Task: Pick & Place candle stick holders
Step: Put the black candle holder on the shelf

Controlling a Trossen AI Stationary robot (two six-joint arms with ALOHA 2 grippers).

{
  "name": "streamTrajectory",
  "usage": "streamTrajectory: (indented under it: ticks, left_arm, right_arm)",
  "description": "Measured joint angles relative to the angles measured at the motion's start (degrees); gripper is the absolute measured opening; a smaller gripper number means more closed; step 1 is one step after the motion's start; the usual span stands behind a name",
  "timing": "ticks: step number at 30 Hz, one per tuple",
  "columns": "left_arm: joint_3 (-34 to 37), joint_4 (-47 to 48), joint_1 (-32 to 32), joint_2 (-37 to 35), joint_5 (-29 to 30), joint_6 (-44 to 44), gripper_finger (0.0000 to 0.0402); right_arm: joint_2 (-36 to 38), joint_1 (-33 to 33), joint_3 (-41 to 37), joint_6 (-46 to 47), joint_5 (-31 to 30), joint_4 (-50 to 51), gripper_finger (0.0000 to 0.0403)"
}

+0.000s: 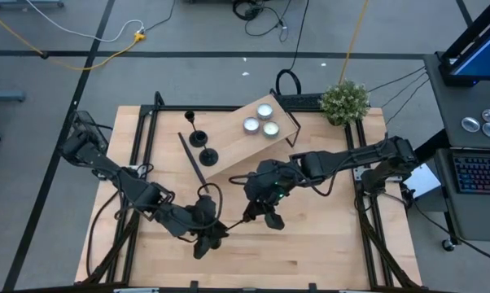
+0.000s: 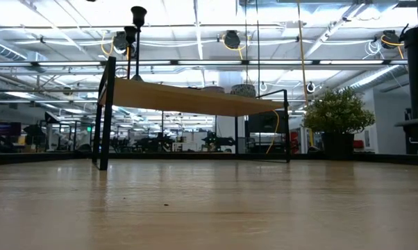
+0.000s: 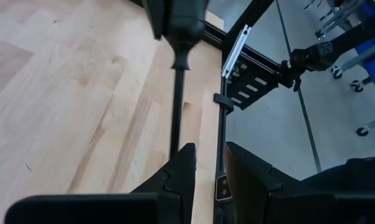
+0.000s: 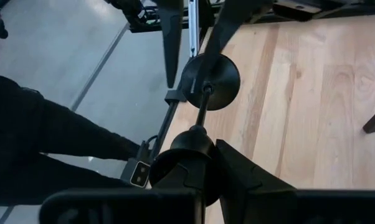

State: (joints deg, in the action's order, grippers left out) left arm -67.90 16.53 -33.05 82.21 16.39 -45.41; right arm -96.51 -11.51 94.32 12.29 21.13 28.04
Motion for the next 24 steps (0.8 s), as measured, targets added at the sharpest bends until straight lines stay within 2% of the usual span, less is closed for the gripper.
streamTrajectory:
  ticks: [10,19,24]
  left_arm:
    - [0.00,-0.09,1.50,0.00,-1.97,0.97,0.0092]
    - [0.00,-0.07,1.54,0.00,0.02,1.08,0.0196]
    - [0.00,-0.51,2.57,1.04,-0.50,-0.47,0.0224]
  right_arm:
    - [0.02,-0.61,0.00,-0.30,0.02,0.06,0.0009]
    - [0.02,-0.61,-0.04,-1.03,0.02,0.08,0.0009]
    - [0.02,-0.64,-0.04,-1.03,0.01,0.08,0.0009]
